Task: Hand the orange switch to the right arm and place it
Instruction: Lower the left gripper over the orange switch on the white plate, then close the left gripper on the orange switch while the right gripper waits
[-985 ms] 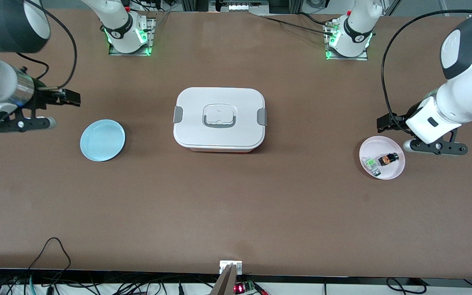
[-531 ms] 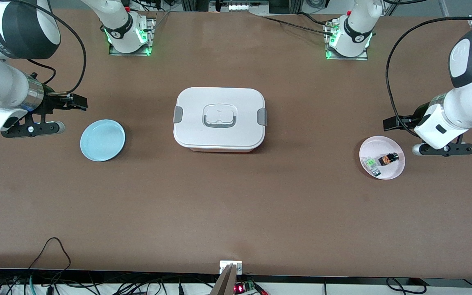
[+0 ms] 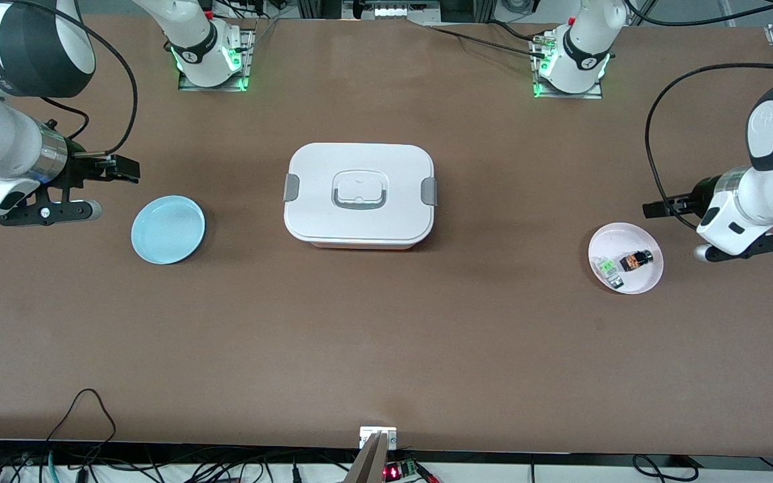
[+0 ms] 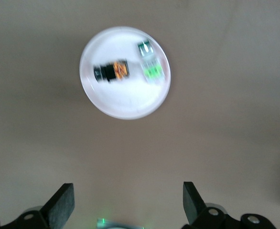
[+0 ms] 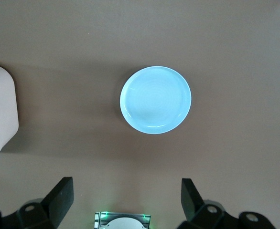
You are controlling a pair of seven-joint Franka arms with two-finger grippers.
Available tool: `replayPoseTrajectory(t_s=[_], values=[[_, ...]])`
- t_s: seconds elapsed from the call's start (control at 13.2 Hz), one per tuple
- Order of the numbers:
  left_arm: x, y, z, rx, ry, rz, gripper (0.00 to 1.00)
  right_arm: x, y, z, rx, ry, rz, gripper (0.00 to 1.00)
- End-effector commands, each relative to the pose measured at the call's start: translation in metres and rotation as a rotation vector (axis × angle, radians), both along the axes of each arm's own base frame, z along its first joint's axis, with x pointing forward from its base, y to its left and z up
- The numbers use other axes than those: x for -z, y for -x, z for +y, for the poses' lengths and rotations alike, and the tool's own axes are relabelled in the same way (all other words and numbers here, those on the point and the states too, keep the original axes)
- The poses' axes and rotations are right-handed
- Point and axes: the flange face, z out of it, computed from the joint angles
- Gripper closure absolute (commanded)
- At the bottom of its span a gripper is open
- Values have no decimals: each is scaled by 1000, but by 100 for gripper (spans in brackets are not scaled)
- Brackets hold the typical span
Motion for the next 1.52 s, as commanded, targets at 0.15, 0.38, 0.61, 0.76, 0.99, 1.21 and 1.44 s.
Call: replayPoseTrajectory(t_s=[0.15,0.38,0.61,0.76,0.99,1.21,1.44], values=[[45,14,11,-93,-61,-127,0,-4,-1,-3,3,4,-12,0],[81,27,15,-95,-56,-207,6,-4,-1,-2,10,7,-13,0],[121,21,42,-137,-56,-230,12,-1,-2,-2,12,5,-9,0],[142,17,46,-119,-69,-258,8,-1,-2,-2,9,4,-10,0],[175,12,63,-113,-77,-333,8,-2,-2,-2,11,3,-11,0],[212,13,73,-95,-80,-372,12,-2,-2,-4,14,1,-11,0],[227,22,75,-104,-77,-345,12,-1,-2,1,11,-5,-9,0]])
